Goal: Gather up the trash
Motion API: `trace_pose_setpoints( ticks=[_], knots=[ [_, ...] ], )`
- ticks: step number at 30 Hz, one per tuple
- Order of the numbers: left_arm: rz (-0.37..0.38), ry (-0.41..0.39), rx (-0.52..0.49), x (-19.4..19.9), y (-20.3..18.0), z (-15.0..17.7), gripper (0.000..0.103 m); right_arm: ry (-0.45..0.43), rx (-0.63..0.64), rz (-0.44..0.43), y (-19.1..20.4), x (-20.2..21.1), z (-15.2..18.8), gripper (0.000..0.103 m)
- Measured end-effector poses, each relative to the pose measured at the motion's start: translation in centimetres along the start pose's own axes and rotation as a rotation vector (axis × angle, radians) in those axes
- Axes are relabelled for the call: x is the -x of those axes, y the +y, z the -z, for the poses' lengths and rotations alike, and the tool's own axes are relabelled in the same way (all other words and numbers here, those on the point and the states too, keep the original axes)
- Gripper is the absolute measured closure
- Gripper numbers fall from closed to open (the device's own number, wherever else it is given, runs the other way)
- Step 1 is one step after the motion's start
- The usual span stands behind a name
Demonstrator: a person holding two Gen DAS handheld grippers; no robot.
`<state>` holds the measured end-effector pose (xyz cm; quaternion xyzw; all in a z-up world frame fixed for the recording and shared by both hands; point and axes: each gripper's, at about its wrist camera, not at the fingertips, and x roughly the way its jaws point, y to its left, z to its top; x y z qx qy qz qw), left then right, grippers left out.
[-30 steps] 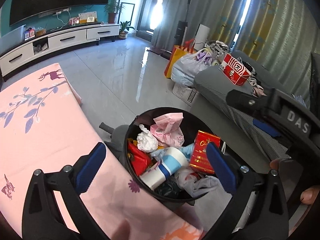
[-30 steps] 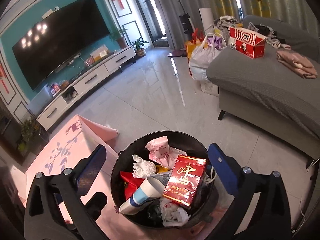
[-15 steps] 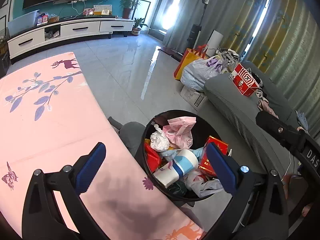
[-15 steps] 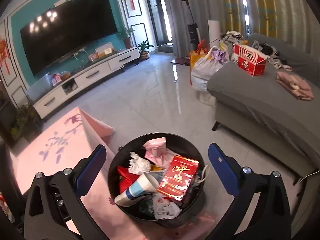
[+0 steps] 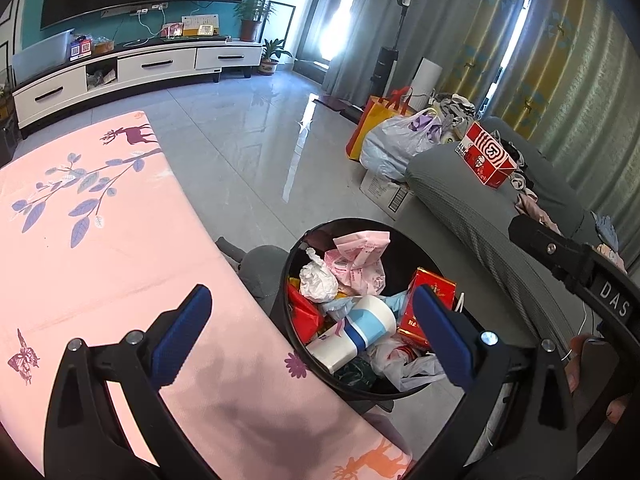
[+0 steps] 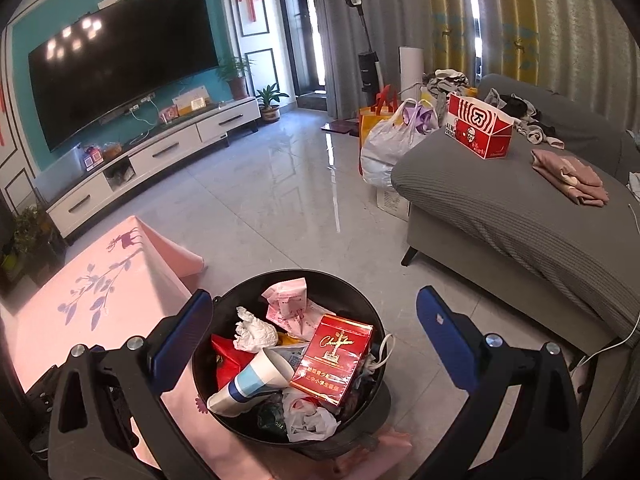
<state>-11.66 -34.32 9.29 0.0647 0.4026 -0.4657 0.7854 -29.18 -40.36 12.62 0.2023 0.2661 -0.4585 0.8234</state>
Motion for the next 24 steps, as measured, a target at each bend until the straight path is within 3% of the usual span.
trace_pose_setpoints(
  ticks=[24],
  knots=[
    [0.041,-0.024,0.050,0.68,0.66,-0.08,0.003,-0.010,0.016,0.027,0.39,0.54,0.08,0.003]
  ],
)
